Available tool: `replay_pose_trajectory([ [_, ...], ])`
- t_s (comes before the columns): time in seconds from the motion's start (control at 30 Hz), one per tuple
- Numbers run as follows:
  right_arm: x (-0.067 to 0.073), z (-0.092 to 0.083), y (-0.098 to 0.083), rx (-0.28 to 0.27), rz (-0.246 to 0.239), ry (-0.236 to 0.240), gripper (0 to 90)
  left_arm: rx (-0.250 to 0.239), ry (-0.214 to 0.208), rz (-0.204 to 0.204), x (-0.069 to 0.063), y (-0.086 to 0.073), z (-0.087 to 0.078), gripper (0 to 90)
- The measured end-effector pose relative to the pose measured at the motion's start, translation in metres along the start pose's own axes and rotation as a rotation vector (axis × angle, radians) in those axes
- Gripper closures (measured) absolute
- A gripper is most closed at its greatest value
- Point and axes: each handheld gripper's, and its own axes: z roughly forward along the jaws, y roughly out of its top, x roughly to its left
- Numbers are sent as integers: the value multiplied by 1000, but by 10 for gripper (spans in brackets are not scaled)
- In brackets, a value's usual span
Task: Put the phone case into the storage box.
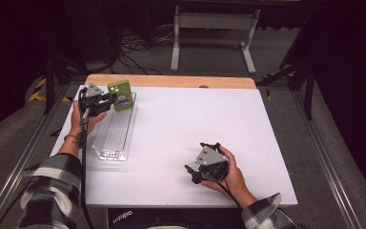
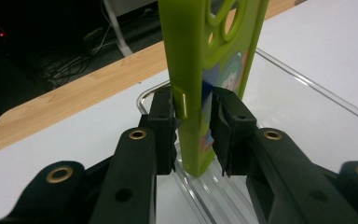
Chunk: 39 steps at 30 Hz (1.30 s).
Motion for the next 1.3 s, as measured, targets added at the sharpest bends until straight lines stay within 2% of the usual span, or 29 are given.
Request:
replay_pose_trajectory([
  [0.1,0,1,0,9,-1,3,115,2,27,-20,0,2,3,679],
  [0.17,0,1,0,14,-4,2,115,6,64,-8,0,4,6,658],
  [0.33,-1,3,-1,26,-4,-3,119,21,97,20,-2,7,14,634],
  [0.43,-2,4,-3,31,2,4,120,37,136,66,-5,9,18,632],
  [0.53,-1,3,-3,33,-5,3,119,43,131,66,-7,11,19,621],
  [0.63,-1,3,-2,33,-4,4,120,52,153,81,-9,12,21,607],
  [0.8,-1,3,-2,33,-8,2,119,38,155,49,-5,13,20,590],
  [0.97,-2,4,-2,36,-2,5,119,36,173,49,-4,16,19,586],
  [1.07,-2,4,-3,37,-3,7,119,23,163,26,-3,17,18,583],
  [1.3,-2,4,-2,41,-6,4,120,26,168,22,-4,17,19,572],
])
